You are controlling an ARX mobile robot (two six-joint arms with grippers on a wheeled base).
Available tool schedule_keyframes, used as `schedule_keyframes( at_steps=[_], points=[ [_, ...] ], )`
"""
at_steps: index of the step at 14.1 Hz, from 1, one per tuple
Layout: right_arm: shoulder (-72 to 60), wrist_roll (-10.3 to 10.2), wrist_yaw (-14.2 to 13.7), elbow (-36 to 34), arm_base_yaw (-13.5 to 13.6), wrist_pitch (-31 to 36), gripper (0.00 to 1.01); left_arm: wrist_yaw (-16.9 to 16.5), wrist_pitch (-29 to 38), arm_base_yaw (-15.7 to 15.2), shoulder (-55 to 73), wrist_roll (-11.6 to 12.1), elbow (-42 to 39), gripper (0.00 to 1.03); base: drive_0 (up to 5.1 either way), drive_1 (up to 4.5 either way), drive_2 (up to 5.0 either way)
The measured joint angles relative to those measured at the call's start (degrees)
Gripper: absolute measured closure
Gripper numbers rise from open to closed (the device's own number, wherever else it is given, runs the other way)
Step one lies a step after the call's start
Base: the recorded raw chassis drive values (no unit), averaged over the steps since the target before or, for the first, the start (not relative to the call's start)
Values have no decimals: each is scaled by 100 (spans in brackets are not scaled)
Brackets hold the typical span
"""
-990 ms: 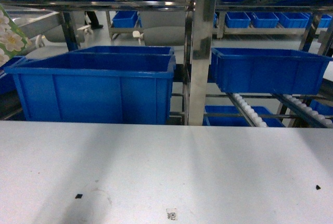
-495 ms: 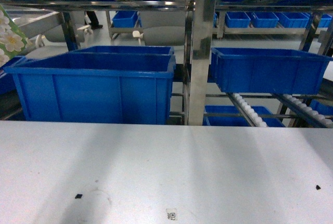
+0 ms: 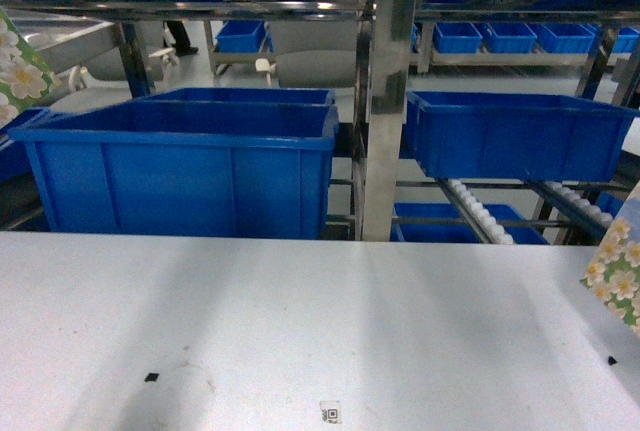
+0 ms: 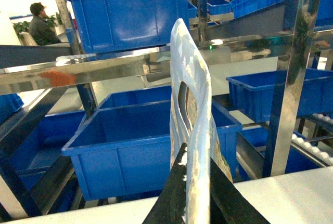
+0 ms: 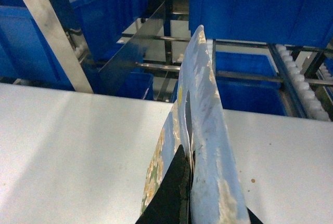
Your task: Move flower gift bag to table near conveyor
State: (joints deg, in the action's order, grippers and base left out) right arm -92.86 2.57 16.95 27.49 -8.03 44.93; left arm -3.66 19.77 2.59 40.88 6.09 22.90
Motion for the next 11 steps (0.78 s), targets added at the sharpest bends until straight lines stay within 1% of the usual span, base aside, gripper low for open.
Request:
schedule_keyframes(
  at_steps=[4,6,7,10,11],
  points=[
    [-505,-9,-63,-155,144,216,99,-2,0,0,-2,0,0,101,0,0,0],
    [-575,4,-39,-240,275,334,99,0,0,0,-2,0,0,101,0,0,0],
    [-590,4,-42,-249,284,348,99,0,0,0,-2,0,0,101,0,0,0],
    [-645,11,-186,-249,278,382,99,0,0,0,-2,0,0,101,0,0,0],
    [-645,28,-195,-249,273,354,99,0,0,0,-2,0,0,101,0,0,0]
  ],
)
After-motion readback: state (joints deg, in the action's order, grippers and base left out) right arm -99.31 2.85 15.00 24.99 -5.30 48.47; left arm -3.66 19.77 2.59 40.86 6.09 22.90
